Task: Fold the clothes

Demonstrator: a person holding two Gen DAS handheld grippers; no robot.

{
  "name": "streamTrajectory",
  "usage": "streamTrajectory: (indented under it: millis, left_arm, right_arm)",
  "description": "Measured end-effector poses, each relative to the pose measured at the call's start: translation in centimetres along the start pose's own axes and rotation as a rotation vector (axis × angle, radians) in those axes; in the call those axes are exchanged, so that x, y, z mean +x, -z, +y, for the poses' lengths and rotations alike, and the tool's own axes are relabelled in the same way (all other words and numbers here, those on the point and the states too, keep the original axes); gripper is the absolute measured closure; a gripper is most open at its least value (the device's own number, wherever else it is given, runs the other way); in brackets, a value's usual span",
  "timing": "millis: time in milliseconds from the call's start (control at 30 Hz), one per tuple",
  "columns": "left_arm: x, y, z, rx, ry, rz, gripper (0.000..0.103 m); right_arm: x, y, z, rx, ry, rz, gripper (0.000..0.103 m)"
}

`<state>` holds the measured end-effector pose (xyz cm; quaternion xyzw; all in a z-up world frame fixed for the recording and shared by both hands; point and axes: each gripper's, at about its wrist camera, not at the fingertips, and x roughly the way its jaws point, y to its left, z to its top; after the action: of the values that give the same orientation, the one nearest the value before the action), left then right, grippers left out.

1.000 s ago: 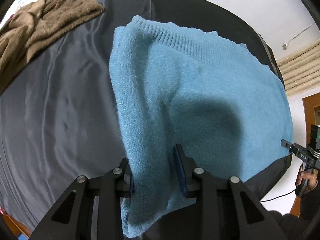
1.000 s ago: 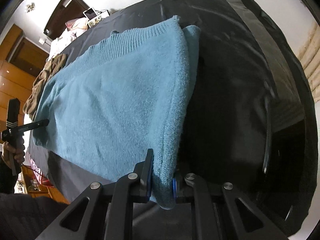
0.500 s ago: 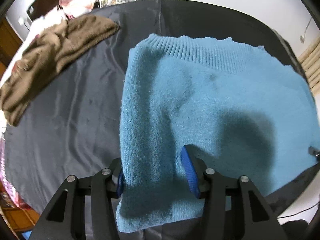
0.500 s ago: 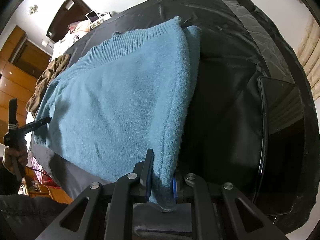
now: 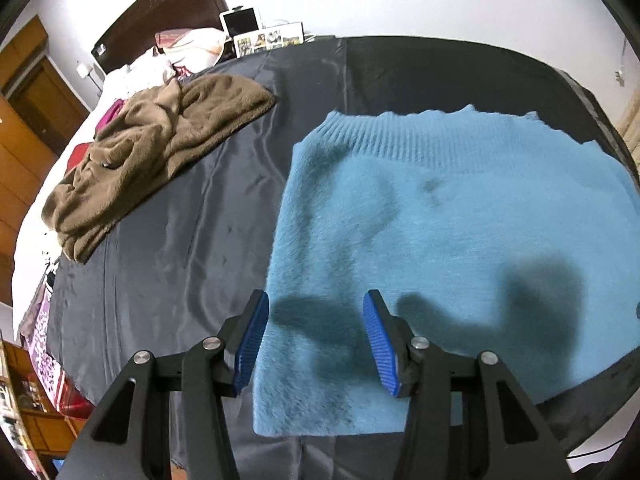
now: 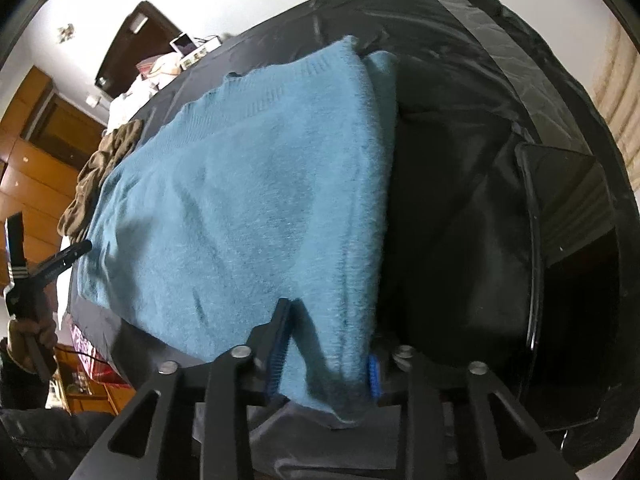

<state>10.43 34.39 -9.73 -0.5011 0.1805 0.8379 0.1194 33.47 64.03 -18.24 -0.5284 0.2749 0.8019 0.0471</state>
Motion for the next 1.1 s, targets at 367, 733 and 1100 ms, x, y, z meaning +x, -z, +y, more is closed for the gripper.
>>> streamTrajectory:
  millis: [367, 733, 1100]
  left_arm:
    - [-1.8, 0.6, -2.3, 0.047, 0.035, -0.011, 0.047]
    - [-1.8, 0.3, -5.7, 0.114, 0.068, 0.002, 0.042]
    - [-2.0, 0.3, -10.0, 0.188, 0.178, 0.034, 0.038]
  right_arm:
    - [0.3, 0.2, 1.2, -0.057, -0.021, 0.004, 0.027]
    - [-0.9, 1.4, -1.7, 0.114, -0.145, -0.030, 0.027]
    - [0.1, 2.9, -2.2, 0.279, -0.306, -0.037, 0.027]
